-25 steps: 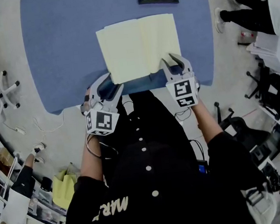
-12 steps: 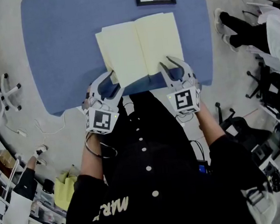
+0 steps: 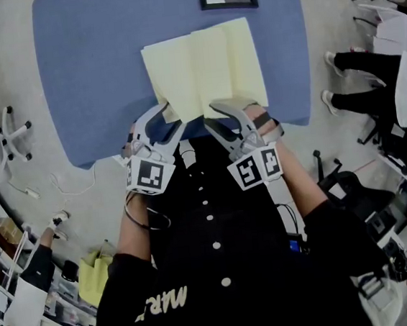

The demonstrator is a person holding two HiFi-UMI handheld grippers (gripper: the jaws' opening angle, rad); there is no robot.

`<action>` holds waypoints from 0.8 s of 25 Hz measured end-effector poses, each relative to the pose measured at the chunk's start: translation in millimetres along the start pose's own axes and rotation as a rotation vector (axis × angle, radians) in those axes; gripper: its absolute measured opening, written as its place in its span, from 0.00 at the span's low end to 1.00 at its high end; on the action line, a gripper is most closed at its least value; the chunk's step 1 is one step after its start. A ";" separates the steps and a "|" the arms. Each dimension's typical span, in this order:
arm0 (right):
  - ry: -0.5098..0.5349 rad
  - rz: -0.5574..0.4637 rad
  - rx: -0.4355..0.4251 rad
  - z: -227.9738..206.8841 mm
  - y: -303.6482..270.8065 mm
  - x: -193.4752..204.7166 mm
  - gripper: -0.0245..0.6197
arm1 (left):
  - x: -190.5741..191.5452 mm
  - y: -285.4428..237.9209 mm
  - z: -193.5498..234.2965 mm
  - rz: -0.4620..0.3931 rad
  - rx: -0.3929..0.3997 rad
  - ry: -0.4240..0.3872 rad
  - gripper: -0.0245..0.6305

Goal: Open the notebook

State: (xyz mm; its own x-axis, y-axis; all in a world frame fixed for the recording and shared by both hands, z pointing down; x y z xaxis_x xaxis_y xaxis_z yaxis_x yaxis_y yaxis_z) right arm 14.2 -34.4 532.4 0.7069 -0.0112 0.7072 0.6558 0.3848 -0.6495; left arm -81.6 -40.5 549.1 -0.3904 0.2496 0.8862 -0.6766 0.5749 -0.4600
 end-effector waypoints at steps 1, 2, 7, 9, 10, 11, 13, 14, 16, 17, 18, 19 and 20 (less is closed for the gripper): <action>0.014 0.023 -0.015 4.6 -4.3 -3.0 0.37 | -0.3 0.4 0.5 -0.004 0.001 0.001 0.35; 0.026 0.044 -0.018 7.8 -8.8 -5.7 0.41 | -0.6 0.7 1.0 -0.006 0.002 0.002 0.35; 0.134 0.131 0.116 15.2 -30.9 -6.3 0.43 | -1.2 0.6 1.6 -0.014 0.010 0.003 0.35; 0.155 0.150 0.167 21.8 -38.7 -4.3 0.45 | -0.9 1.1 0.6 -0.011 0.013 0.004 0.34; 0.165 0.156 0.192 24.7 -41.4 -3.7 0.46 | -1.0 0.9 -0.4 -0.011 0.015 0.003 0.35; 0.172 0.161 0.220 25.7 -43.1 -3.4 0.48 | -1.4 0.4 -1.3 -0.013 0.015 0.002 0.34; 0.164 0.167 0.268 24.0 -43.5 -3.2 0.45 | -2.4 -0.6 -1.9 -0.022 0.016 0.001 0.34; 0.144 0.168 0.284 23.1 -43.0 -2.8 0.45 | -2.7 -0.4 -1.5 -0.024 0.019 -0.001 0.34; 0.110 0.166 0.308 22.9 -42.8 -1.8 0.44 | -2.2 1.0 -0.2 -0.018 0.027 -0.011 0.34; 0.109 0.163 0.317 23.9 -42.7 -1.6 0.42 | -1.9 1.5 0.3 -0.017 0.030 -0.015 0.34; 0.113 0.156 0.325 24.8 -41.9 -1.8 0.38 | -1.9 1.9 0.7 -0.024 0.030 -0.012 0.34; 0.110 0.147 0.332 25.0 -40.2 -2.4 0.36 | -2.1 2.4 1.3 -0.034 0.029 -0.003 0.34; 0.096 0.136 0.334 24.3 -38.0 -2.8 0.34 | -2.1 3.2 1.8 -0.039 0.030 0.002 0.34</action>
State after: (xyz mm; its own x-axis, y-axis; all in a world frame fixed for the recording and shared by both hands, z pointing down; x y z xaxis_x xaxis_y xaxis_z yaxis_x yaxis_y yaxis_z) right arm -19.2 -26.7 561.9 0.8140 -0.0196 0.5806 0.4424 0.6688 -0.5976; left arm -84.1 -40.5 545.7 -0.3619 0.2290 0.9037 -0.7099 0.5606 -0.4264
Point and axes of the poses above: the fingertips, and each gripper's own axes: y backward along the fingers, z to its left, x out of its underside, the point moved 3 cm from there along y, backward along the fingers, and after that the axes turned 4 degrees about -y, right-handed, at the moved point
